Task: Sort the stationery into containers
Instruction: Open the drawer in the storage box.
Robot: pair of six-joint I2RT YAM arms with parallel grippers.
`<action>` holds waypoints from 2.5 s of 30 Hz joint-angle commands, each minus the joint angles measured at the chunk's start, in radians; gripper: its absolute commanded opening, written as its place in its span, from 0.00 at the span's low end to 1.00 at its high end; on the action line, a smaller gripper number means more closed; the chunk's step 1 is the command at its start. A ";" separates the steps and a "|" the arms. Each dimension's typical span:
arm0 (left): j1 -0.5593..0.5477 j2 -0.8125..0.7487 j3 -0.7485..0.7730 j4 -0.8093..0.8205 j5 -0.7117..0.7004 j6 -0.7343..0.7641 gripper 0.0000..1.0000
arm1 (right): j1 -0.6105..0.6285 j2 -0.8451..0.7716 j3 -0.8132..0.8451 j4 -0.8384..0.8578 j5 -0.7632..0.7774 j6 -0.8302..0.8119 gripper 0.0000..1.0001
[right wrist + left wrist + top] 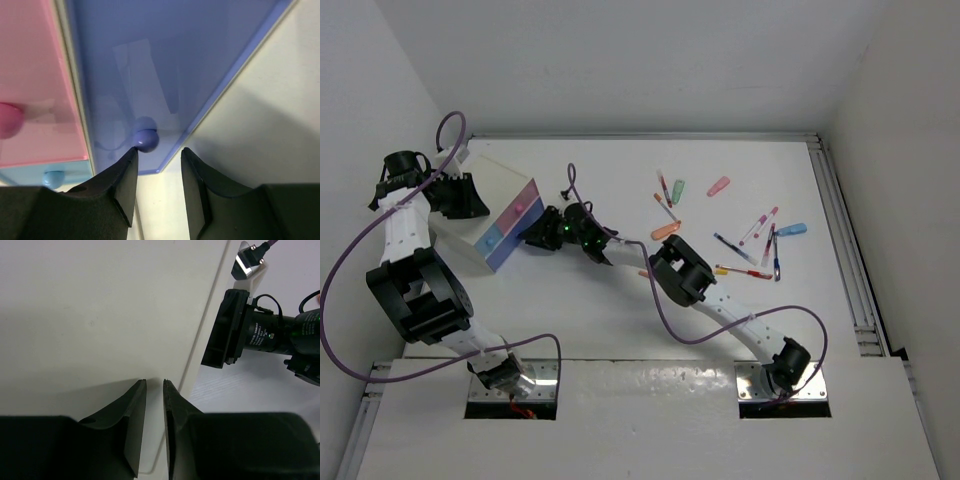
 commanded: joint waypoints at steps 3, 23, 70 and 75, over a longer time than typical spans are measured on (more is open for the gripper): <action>0.010 0.041 -0.046 -0.035 -0.046 0.003 0.25 | 0.011 0.009 0.046 0.119 0.007 -0.063 0.39; 0.007 0.052 -0.092 -0.023 -0.069 -0.019 0.22 | 0.025 0.046 0.062 0.170 0.045 -0.095 0.40; 0.004 0.122 -0.090 -0.013 -0.213 -0.077 0.17 | -0.025 -0.191 -0.348 0.468 -0.032 -0.206 0.00; 0.005 0.133 -0.078 -0.010 -0.199 -0.088 0.19 | -0.033 -0.248 -0.465 0.507 -0.065 -0.209 0.00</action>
